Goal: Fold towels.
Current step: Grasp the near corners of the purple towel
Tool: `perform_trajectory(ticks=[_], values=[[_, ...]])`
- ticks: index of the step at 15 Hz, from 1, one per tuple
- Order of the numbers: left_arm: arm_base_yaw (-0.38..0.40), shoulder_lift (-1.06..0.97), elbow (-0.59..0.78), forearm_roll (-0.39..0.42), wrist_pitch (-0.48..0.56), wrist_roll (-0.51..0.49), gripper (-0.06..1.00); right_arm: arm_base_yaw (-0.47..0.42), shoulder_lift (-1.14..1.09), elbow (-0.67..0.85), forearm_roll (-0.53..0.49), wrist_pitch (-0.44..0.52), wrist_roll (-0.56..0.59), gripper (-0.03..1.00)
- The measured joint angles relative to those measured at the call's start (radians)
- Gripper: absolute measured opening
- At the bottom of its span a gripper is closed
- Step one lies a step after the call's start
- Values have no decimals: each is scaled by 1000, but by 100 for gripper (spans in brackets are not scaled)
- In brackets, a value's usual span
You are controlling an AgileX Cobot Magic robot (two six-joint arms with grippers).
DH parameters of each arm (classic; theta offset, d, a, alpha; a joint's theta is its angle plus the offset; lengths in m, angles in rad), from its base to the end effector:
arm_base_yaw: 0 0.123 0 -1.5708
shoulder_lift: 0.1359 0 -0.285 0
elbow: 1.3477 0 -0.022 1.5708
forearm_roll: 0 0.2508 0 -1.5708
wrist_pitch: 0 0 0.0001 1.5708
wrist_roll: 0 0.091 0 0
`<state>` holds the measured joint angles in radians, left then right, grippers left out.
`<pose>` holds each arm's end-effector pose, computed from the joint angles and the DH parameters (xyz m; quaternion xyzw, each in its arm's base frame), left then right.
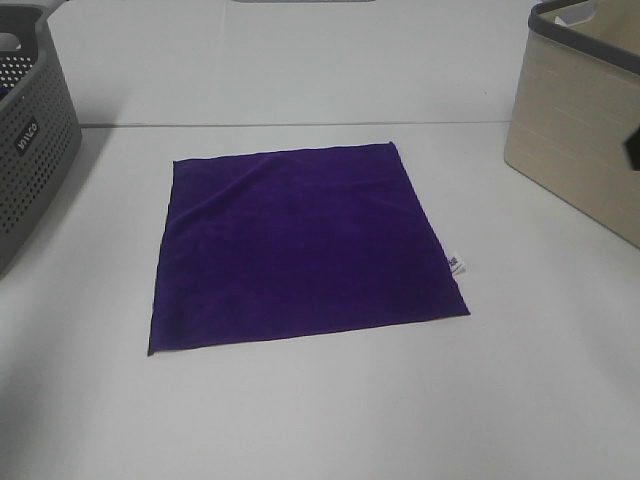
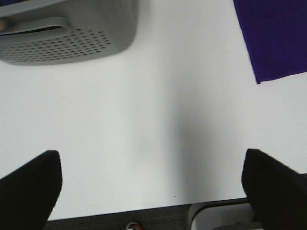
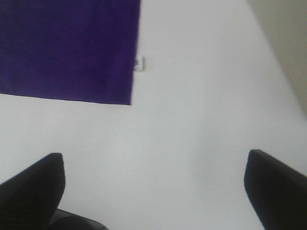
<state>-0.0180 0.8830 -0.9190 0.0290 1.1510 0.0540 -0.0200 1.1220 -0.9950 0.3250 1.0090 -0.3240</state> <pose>0.1437 -0.0002 0.3404 0.0368 0.9626 0.0192 0.2678 0.2096 0.0204 0.3313 -0.0970 0.9497 0.1087 0.2773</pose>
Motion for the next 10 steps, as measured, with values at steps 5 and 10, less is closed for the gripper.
perform_trajectory(ticks=[5, 10], values=[[0, 453, 92, -575, -281, 385, 93, -1, 435, -30, 477, 67, -476, 98], [0, 777, 97, -798, -421, 633, 93, -174, 651, -31, 681, 136, -617, 98]])
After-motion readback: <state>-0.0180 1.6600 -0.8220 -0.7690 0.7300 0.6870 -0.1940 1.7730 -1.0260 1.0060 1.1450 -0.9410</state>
